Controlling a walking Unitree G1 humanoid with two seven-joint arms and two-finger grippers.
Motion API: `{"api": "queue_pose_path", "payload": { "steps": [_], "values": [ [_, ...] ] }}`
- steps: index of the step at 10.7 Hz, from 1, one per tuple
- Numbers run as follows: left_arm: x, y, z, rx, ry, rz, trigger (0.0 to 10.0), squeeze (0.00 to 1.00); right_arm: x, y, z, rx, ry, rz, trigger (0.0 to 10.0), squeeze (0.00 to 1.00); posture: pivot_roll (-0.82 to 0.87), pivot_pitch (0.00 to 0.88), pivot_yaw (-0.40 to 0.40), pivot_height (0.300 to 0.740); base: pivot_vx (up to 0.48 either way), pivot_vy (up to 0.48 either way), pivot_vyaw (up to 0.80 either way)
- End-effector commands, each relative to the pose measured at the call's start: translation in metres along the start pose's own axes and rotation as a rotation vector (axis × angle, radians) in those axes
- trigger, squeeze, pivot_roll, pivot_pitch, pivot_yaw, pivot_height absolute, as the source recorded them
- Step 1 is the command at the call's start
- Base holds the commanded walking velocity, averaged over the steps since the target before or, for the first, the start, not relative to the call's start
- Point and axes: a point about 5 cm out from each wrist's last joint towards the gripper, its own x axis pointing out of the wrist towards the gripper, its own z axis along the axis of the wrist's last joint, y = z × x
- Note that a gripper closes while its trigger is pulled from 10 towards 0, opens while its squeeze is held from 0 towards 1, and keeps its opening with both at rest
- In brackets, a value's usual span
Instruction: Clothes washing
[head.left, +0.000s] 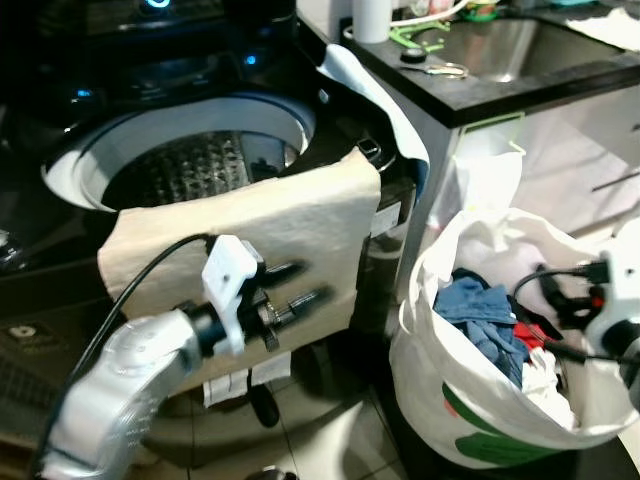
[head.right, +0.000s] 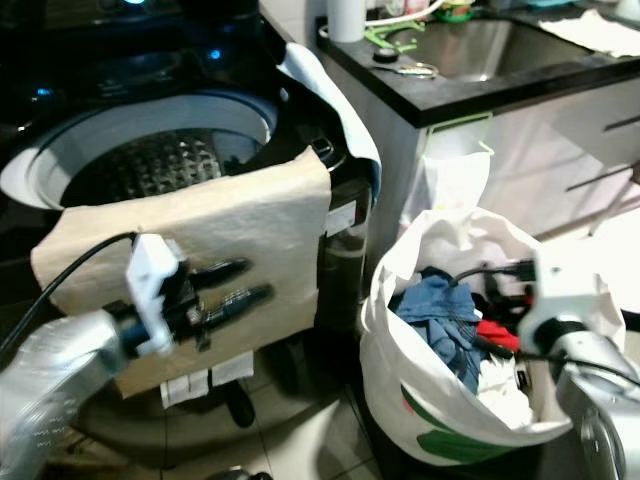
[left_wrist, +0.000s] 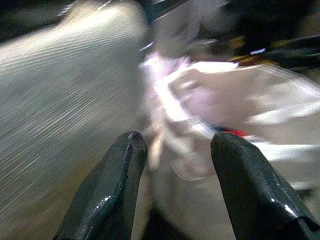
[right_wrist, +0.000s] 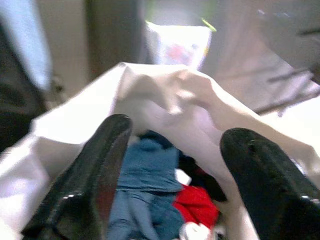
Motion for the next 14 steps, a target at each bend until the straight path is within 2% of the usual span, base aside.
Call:
{"api": "queue_pose_path", "payload": {
  "steps": [1, 2, 4, 6, 7, 8, 10, 11, 12, 14],
  "values": [
    [0.003, -0.006, -0.007, -0.011, 0.026, 0.038, 10.0, 0.00, 0.011, -0.006, -0.014, 0.038, 0.027, -0.027, 10.0, 1.00, -0.07, 0.059, 0.093, 0.740, 0.000, 0.000, 0.00],
    [0.004, -0.015, -0.011, -0.048, 0.045, 0.030, 10.0, 0.00, 0.021, -0.003, -0.031, 0.073, 0.082, -0.002, 10.0, 1.00, -0.07, 0.064, 0.104, 0.740, 0.000, 0.000, 0.00],
    [0.003, -0.030, -0.020, -0.078, 0.101, -0.010, 10.0, 0.00, 0.046, 0.004, -0.073, 0.044, 0.222, 0.014, 10.0, 1.00, -0.05, 0.077, 0.111, 0.740, 0.000, 0.000, 0.00],
    [-0.010, -0.036, -0.030, -0.091, 0.161, -0.062, 10.0, 0.00, 0.060, 0.007, -0.087, 0.032, 0.263, 0.002, 10.0, 1.00, -0.03, 0.086, 0.097, 0.740, 0.000, 0.000, 0.00],
    [-0.017, -0.043, -0.022, -0.143, 0.105, -0.121, 10.0, 0.00, 0.070, 0.014, -0.091, 0.028, 0.256, 0.047, 10.0, 1.00, -0.01, 0.090, 0.087, 0.740, 0.000, 0.000, 0.00],
    [-0.019, -0.049, -0.019, -0.157, 0.064, -0.167, 10.0, 0.00, 0.073, 0.016, -0.091, 0.023, 0.249, 0.053, 10.0, 1.00, -0.01, 0.090, 0.087, 0.740, 0.000, 0.000, 0.00],
    [-0.019, -0.044, -0.033, -0.152, 0.060, -0.069, 10.0, 0.00, 0.081, 0.021, -0.094, 0.001, 0.254, 0.066, 10.0, 1.00, -0.01, 0.086, 0.077, 0.740, 0.000, 0.000, 0.00],
    [-0.023, -0.045, -0.040, -0.161, 0.074, -0.053, 10.0, 0.00, 0.082, 0.026, -0.100, -0.030, 0.279, 0.102, 10.0, 1.00, 0.00, 0.084, 0.073, 0.740, 0.000, 0.000, 0.00],
    [-0.025, -0.049, -0.039, -0.180, 0.064, -0.072, 10.0, 0.00, 0.081, 0.032, -0.107, -0.064, 0.320, 0.148, 10.0, 1.00, 0.00, 0.084, 0.073, 0.740, 0.000, 0.000, 0.00],
    [-0.025, -0.049, -0.039, -0.160, 0.064, -0.082, 10.0, 0.00, 0.082, 0.038, -0.112, -0.082, 0.327, 0.180, 10.0, 1.00, 0.00, 0.078, 0.071, 0.740, 0.000, 0.000, 0.00]
  ]
}}
